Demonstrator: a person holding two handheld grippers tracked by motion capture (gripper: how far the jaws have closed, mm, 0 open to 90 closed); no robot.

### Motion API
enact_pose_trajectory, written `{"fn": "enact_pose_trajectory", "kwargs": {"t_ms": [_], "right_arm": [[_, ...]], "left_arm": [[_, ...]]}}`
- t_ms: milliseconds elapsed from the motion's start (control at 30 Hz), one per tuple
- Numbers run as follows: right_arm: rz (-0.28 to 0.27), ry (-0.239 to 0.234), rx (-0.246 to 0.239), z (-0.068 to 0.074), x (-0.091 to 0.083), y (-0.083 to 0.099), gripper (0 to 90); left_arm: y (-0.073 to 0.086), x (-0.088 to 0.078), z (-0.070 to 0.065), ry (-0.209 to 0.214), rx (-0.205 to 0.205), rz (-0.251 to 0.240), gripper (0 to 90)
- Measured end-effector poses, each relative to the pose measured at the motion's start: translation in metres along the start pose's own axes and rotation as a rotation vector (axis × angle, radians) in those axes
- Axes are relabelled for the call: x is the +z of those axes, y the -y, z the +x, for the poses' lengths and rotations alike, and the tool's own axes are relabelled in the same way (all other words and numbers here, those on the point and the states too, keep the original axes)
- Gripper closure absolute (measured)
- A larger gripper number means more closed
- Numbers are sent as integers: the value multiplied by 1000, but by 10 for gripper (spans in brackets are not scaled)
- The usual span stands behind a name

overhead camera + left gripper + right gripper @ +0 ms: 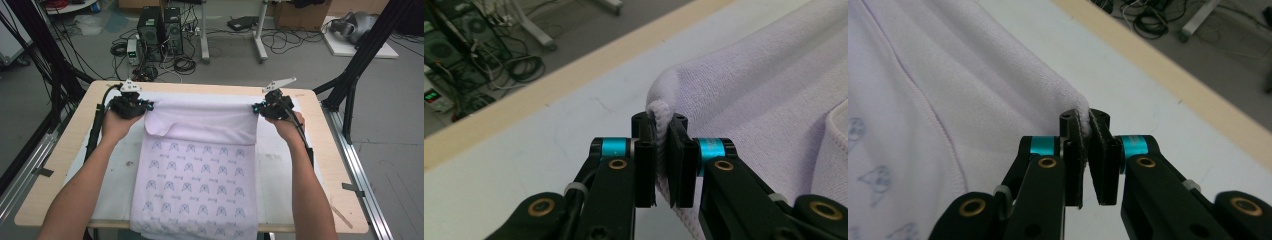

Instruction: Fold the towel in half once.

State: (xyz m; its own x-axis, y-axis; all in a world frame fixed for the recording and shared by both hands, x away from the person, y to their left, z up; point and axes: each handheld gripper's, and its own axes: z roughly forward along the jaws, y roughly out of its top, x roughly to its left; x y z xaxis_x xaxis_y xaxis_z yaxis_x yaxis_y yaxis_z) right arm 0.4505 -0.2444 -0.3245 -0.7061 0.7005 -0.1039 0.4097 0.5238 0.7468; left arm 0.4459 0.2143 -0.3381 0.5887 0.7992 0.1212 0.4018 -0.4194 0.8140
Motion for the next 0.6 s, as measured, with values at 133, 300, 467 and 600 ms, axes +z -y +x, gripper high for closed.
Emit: {"fn": "enact_pose_trajectory", "kwargs": {"t_ms": [133, 300, 467, 600], "right_arm": [[35, -39, 12, -3, 9, -3, 695], [79, -84, 49, 3, 24, 22, 577], [35, -124, 51, 19, 28, 39, 574], [55, -151, 49, 28, 32, 54, 548]], "left_arm": [[7, 5, 7, -35, -49, 84, 602], [31, -2, 9, 16, -93, 90, 579], [49, -7, 0, 90, -94, 70, 555], [63, -3, -12, 160, -78, 81, 529]]}}
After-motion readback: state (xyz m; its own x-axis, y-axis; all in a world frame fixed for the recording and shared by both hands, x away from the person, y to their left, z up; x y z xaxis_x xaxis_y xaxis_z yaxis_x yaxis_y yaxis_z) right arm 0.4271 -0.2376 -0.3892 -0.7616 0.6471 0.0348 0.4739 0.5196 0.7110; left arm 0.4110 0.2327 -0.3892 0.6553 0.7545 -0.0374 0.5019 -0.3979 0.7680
